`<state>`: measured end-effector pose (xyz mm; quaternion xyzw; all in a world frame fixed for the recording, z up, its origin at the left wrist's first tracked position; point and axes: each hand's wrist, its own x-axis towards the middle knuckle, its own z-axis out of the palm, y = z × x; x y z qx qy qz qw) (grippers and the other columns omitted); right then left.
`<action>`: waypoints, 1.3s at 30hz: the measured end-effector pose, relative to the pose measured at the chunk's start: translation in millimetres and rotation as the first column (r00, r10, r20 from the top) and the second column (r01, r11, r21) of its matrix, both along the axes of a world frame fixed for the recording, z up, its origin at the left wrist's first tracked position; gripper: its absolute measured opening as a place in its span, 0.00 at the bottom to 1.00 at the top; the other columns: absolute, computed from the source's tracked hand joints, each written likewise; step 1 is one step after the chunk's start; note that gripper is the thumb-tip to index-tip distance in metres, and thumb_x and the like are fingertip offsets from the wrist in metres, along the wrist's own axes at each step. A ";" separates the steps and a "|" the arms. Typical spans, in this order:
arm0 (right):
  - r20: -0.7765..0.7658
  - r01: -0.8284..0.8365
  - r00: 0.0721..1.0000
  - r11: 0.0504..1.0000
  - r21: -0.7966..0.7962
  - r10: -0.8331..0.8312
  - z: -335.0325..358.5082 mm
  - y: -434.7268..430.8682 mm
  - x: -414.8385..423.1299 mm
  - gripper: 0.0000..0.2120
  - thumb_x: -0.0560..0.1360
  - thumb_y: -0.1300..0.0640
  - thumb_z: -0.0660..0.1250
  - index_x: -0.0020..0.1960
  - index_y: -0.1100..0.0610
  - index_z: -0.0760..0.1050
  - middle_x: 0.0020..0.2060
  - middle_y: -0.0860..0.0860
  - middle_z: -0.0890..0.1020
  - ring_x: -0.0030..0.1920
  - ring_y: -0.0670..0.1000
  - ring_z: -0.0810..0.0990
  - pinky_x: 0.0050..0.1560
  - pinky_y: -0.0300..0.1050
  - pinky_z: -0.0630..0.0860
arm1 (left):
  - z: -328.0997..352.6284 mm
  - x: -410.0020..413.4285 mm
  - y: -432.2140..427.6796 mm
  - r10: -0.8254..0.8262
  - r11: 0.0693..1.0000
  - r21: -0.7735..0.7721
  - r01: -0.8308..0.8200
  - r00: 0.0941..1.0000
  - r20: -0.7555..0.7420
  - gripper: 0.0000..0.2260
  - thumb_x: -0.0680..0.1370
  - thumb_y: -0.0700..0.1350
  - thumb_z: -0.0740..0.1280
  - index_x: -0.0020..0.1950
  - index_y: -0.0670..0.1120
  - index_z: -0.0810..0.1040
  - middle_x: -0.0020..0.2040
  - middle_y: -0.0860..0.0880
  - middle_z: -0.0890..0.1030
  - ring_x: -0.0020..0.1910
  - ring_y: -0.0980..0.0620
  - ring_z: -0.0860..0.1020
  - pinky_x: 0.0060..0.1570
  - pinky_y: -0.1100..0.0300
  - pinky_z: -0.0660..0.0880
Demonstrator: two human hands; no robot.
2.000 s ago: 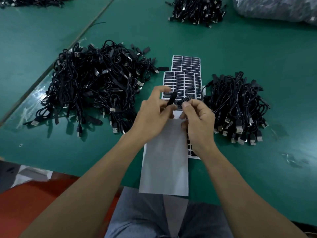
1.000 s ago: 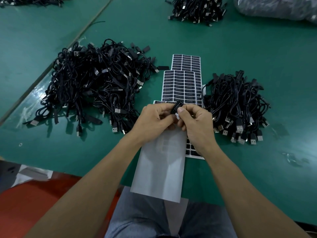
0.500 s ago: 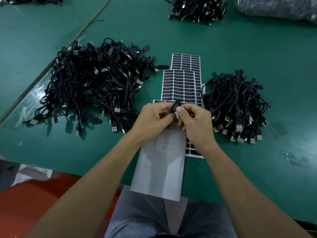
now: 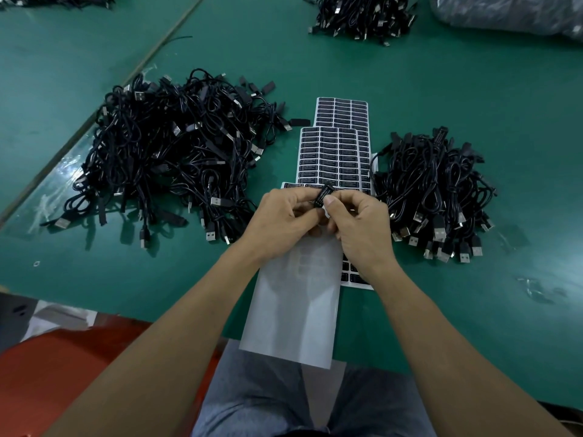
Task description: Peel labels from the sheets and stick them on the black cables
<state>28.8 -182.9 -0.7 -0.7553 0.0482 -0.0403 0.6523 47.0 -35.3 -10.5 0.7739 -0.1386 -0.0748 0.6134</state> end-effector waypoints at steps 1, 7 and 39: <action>-0.001 0.000 1.000 1.000 0.000 0.000 0.1 0.3 -0.2 0.08 0.79 0.61 0.68 0.41 0.54 0.79 0.23 0.46 0.77 0.25 0.41 0.73 0.30 0.32 0.70 | 0.2 -0.1 -0.2 0.000 1.000 0.000 0.000 1.000 0.000 0.05 0.79 0.40 0.67 0.49 0.41 0.83 0.40 0.42 0.85 0.39 0.42 0.84 0.49 0.40 0.82; -0.008 0.017 1.000 1.000 0.008 -0.017 1.2 0.0 -0.1 0.07 0.78 0.61 0.69 0.41 0.55 0.79 0.23 0.46 0.77 0.24 0.42 0.73 0.30 0.32 0.70 | 1.3 -0.4 -1.4 -0.008 1.000 -0.025 0.008 1.000 -0.006 0.05 0.79 0.40 0.67 0.48 0.40 0.82 0.39 0.42 0.85 0.38 0.47 0.83 0.48 0.44 0.83; 0.006 0.077 0.997 0.997 -0.010 -0.077 -0.8 2.5 0.7 0.07 0.76 0.61 0.72 0.39 0.55 0.80 0.26 0.45 0.81 0.26 0.43 0.77 0.31 0.36 0.74 | 6.3 -3.0 -2.3 0.037 0.999 -0.026 -0.039 0.998 -0.052 0.08 0.82 0.38 0.64 0.51 0.42 0.82 0.37 0.46 0.86 0.38 0.48 0.84 0.45 0.55 0.81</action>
